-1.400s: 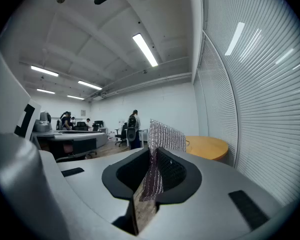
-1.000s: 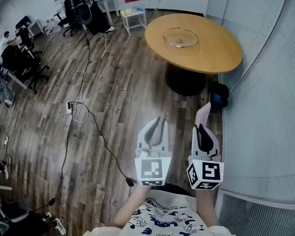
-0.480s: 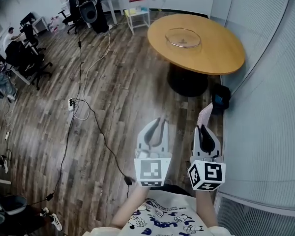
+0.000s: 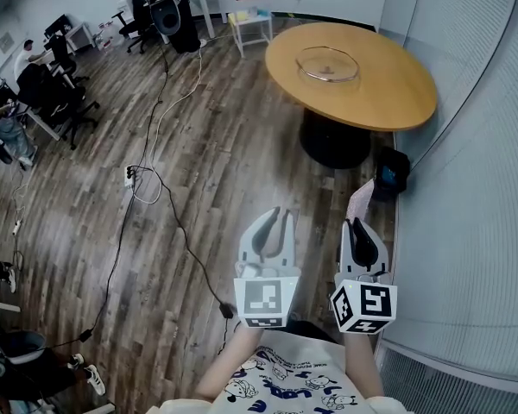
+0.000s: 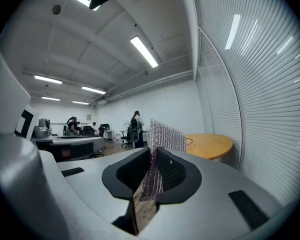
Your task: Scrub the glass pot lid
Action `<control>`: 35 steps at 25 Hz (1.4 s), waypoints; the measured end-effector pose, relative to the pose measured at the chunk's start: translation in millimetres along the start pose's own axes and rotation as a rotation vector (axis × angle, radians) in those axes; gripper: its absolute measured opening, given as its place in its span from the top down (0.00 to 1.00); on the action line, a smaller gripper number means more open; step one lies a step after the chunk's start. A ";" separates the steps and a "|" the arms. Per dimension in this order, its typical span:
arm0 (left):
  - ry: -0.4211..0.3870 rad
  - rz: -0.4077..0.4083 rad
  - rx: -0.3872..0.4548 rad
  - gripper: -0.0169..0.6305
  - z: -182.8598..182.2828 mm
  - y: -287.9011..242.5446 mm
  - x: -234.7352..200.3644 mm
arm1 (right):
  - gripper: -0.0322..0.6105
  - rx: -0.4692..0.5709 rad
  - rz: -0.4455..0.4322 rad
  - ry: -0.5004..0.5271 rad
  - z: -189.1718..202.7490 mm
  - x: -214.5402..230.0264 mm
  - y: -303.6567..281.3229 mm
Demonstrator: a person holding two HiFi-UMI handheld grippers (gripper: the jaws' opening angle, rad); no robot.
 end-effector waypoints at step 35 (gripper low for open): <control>-0.001 0.084 0.001 0.88 3.4 -229.5 -86.2 | 0.85 -0.003 0.090 0.017 -9.7 47.2 -229.4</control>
Point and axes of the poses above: the fingertips, and each gripper's own axes: y backward along the fingers, x to its right, z out of its underside, the point moved 1 cm from there along y, backward along the fingers, and after that the axes turned 5 degrees about x, right-handed, at the moved point
